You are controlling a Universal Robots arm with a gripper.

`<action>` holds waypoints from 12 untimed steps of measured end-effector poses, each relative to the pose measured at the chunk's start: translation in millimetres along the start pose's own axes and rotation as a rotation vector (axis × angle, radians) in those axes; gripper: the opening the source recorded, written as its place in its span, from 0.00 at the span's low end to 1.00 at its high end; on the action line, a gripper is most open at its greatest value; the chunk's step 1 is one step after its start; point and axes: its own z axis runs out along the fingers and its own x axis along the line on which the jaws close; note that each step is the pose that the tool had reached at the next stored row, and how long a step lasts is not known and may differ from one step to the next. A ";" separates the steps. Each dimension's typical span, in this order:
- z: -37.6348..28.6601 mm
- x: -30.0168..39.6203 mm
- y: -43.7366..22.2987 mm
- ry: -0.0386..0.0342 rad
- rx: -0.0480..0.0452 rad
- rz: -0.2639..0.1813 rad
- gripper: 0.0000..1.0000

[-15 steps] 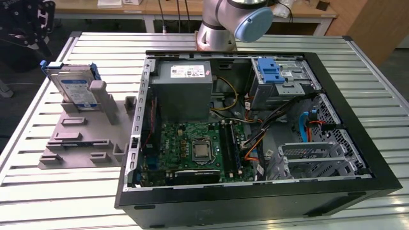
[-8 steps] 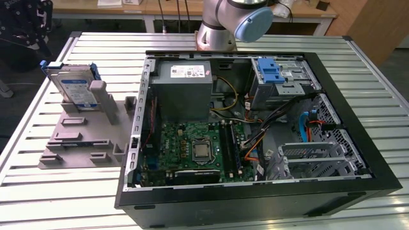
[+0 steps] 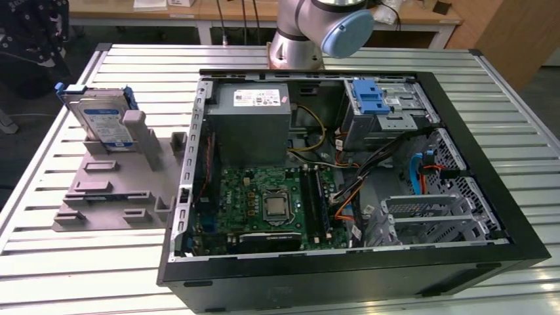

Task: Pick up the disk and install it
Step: 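Pick up the disk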

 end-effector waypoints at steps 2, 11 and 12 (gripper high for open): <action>0.0 0.0 0.0 0.0009 -0.0006 -0.017 0.11; 0.7 0.0 -0.1 0.0022 -0.0010 -0.032 0.35; 1.3 0.1 -0.1 0.0032 -0.0017 -0.051 0.41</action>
